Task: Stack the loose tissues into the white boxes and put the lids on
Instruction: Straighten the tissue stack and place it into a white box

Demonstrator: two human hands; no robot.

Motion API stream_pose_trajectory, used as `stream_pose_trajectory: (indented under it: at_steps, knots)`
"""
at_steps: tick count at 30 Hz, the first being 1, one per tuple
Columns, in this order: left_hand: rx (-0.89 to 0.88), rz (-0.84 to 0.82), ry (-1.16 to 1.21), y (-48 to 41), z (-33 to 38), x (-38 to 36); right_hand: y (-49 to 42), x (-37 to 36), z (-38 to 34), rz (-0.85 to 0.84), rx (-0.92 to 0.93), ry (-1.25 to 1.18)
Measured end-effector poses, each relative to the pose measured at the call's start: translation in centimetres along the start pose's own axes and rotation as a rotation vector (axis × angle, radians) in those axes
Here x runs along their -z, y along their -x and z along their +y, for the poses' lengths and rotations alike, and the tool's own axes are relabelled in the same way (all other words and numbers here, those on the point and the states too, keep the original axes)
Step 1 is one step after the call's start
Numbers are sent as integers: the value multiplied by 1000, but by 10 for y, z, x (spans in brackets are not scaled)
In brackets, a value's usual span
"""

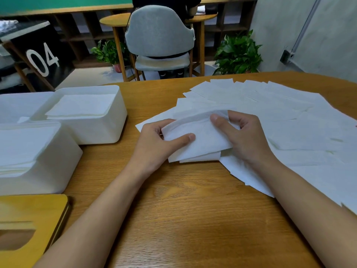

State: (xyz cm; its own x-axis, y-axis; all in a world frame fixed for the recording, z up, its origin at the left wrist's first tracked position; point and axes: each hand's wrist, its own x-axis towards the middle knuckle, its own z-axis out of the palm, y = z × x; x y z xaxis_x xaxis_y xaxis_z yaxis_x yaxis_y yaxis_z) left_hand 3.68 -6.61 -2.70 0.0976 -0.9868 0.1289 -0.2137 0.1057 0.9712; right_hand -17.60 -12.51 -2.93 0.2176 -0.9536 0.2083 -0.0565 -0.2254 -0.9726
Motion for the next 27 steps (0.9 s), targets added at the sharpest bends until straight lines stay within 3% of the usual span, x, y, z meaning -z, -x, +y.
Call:
stream_pose_trajectory:
  at_steps: [5,15,22,27]
  knots:
    - [6,91,84,-2,-2,-2,-2,4,-3,42,-2,-2]
    - [45,186,93,-2,-6,-9,0,-2,-3,-91,76,27]
    - [80,199,42,-4,-9,-10,-4,3,0,27,266,131]
    - [117,248,25,-3,-3,-6,-8,10,4,59,197,210]
